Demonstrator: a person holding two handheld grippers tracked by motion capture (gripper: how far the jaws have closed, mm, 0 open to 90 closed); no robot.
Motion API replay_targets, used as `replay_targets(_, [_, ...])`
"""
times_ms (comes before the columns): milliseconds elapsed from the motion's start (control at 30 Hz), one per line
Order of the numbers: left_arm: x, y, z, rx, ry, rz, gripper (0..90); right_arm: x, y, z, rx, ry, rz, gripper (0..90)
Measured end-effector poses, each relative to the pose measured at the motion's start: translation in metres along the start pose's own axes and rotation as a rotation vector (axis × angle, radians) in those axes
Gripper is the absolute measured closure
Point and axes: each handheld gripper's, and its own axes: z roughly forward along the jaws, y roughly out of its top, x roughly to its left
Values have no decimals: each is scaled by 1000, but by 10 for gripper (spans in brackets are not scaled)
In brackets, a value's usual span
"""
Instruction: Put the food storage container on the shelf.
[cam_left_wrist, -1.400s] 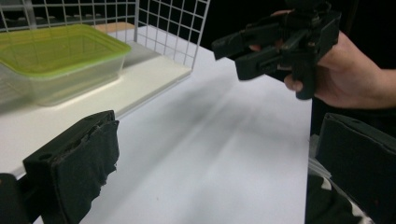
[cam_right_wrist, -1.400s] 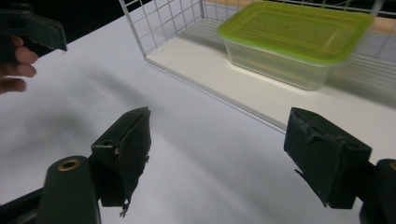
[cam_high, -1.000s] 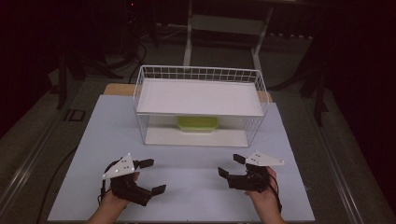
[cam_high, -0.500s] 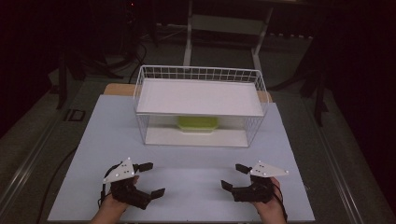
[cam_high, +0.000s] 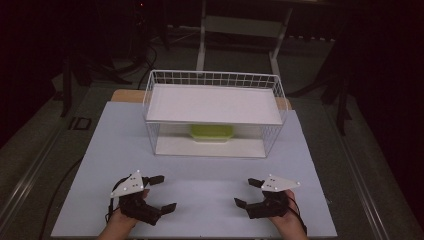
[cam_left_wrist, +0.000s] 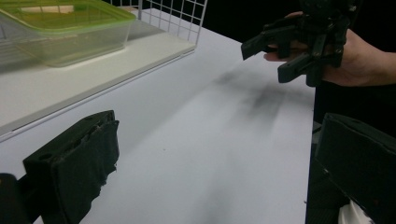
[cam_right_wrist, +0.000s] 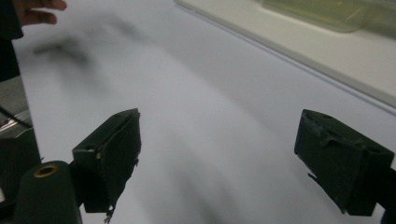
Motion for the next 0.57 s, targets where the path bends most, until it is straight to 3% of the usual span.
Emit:
replay_targets(233, [-2, 3, 2, -4, -19, 9, 1, 0, 0, 1, 1, 18, -9, 147])
replay_targets(567, [2, 2, 2, -6, -7, 1, 1, 0, 0, 0, -3, 25, 8, 147])
